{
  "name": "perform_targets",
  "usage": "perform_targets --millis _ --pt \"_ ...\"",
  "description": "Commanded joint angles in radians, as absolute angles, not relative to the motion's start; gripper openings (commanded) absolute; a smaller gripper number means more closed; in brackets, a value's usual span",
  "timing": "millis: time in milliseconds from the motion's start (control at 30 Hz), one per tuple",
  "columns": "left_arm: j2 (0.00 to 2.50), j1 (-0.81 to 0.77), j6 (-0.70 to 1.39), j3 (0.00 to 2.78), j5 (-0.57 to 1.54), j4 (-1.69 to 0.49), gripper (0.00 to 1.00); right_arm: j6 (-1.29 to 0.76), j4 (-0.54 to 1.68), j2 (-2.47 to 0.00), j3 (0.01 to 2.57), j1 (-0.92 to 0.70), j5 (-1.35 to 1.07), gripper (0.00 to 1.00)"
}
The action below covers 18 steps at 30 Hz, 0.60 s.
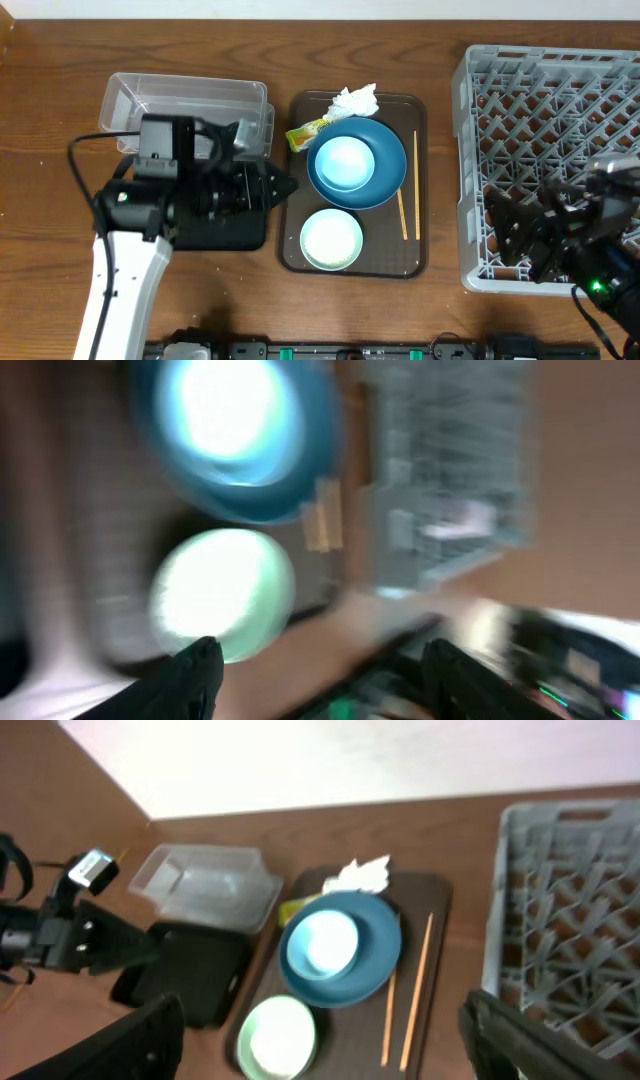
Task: Sort waste into correct bins and load items into the dishwasher rack
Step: 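Release the cup in the rack and return the left arm to rest, then grasp the small light-blue bowl with the right gripper and lift it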
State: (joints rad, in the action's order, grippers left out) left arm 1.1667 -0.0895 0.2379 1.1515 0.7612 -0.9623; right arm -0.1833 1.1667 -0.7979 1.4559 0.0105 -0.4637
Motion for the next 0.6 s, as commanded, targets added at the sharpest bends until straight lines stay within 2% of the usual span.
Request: perform_targets --millis 0,200,467,567 --pt "1.101 -0.085 0.195 1.163 0.433 -0.985 0.67 -0.204 1.182 -0.844 1.42 -0.037 -0.472 0.83" --pt "0.995 -0.085 0.248 1.164 0.233 -0.987 0.68 -0.255 1.158 -1.015 1.372 -0.173 -0.411 0.74" --pt "0.897 -0.085 0.266 1.164 0.002 -1.031 0.85 -0.3 0.896 -1.437 1.374 -0.418 -0.237 0.64" --pt "0.89 -0.085 0.266 1.163 -0.019 -1.043 0.87 -0.306 0.78 -1.591 1.375 -0.453 -0.173 0.67"
